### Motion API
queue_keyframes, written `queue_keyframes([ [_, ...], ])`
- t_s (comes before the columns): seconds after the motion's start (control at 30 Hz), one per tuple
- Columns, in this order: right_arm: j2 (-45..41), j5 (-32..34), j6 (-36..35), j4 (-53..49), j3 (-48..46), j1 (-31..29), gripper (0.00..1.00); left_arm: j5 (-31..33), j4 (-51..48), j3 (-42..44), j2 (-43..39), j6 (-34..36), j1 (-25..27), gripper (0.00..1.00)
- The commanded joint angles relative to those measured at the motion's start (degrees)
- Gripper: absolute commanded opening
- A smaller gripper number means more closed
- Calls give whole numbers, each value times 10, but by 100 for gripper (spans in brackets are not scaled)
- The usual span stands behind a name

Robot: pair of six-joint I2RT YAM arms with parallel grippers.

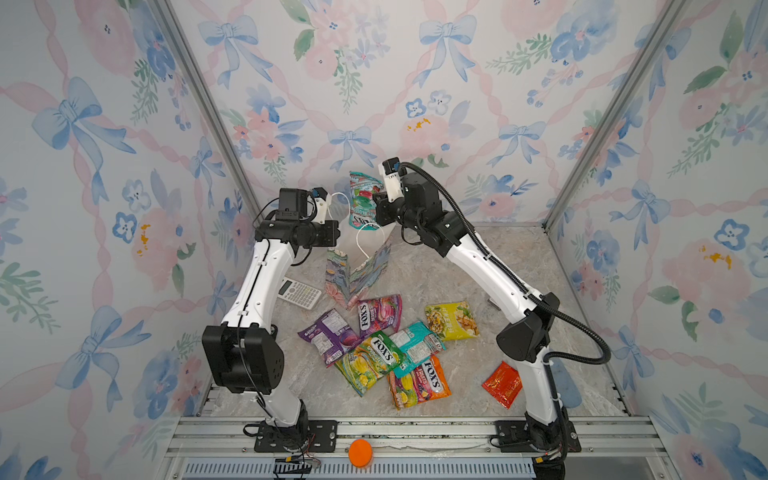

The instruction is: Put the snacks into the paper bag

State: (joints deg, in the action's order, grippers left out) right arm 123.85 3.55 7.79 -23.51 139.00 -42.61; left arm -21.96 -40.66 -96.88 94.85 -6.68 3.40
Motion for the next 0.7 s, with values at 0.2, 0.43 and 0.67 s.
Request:
queue_keyframes([
  [0.2, -72, -9, 22, 49, -78, -12, 0, -2, -9, 7, -12, -9, 2, 0],
  [0.43, -128, -6, 33, 79, -164, -12, 0, 8, -10, 8, -9, -10, 1, 0],
  [0.67, -168, -6, 62, 113, -236, -12, 0, 11, -8, 9, -8, -11, 1, 0],
])
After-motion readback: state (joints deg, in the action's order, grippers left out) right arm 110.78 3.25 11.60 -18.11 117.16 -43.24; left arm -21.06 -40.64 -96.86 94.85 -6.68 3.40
